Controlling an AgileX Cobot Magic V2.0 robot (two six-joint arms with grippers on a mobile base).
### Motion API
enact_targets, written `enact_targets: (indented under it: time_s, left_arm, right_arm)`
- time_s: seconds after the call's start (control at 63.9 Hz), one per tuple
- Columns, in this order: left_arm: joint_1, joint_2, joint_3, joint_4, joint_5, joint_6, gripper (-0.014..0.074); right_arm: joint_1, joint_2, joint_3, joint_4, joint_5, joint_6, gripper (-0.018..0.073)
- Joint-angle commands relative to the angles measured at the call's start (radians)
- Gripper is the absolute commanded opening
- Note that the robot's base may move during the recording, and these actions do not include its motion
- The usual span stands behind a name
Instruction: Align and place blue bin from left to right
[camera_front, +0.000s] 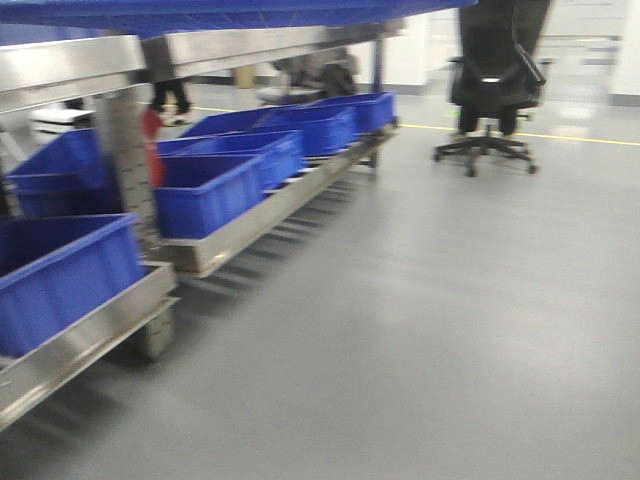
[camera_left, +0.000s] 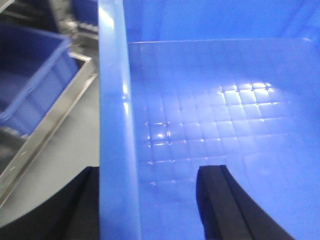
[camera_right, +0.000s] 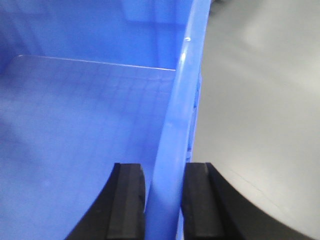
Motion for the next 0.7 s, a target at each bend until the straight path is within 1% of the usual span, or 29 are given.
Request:
enact_targets:
  time_s: [0.0,0.689]
  left_arm:
    - [-0.015,-0.019,-0.019,-0.057,-0.096,0.043,-0.0016]
    - [-0.015,-0.019,-0.019,-0.057,-0.096,0.043,-0.0016]
  right_arm:
    - [0.006,-0.018,-0.014,0.028,-0.12,-0.033,-0.0078]
    - [0.006,-0.018,-0.014,0.028,-0.12,-0.033,-0.0078]
